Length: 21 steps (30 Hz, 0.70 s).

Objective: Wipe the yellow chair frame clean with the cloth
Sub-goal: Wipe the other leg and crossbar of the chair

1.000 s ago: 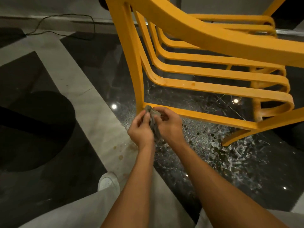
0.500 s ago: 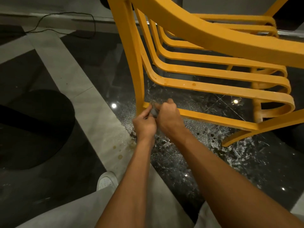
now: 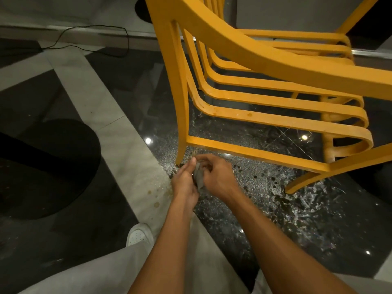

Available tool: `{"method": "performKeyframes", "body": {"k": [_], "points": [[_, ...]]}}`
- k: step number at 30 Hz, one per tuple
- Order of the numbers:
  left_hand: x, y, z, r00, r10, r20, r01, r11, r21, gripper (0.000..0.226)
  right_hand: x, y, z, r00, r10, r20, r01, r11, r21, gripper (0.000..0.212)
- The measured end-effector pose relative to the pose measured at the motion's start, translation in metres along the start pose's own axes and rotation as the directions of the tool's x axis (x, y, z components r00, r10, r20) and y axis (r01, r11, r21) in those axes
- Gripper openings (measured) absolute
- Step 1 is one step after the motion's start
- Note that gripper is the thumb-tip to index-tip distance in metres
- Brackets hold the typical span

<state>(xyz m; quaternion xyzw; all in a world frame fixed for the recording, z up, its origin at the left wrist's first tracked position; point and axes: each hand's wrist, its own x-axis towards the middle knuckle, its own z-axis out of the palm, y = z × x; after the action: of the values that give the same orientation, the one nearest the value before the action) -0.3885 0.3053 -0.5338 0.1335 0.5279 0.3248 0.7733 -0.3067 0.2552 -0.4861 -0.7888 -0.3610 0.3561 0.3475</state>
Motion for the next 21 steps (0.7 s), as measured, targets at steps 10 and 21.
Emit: {"method": "performKeyframes", "body": {"k": [10, 21], "points": [[0.030, 0.000, 0.018, 0.970, 0.117, -0.215, -0.148, 0.980, -0.135, 0.022, 0.037, 0.024, -0.044, 0.891, -0.297, -0.343, 0.139, 0.899, -0.415, 0.028], [0.032, -0.022, 0.039, 0.914, 0.323, -0.247, -0.300, 0.946, 0.127, 0.024, 0.052, 0.039, -0.106, 0.974, -0.222, 0.042, 0.210, 0.820, -0.532, 0.029]]}}
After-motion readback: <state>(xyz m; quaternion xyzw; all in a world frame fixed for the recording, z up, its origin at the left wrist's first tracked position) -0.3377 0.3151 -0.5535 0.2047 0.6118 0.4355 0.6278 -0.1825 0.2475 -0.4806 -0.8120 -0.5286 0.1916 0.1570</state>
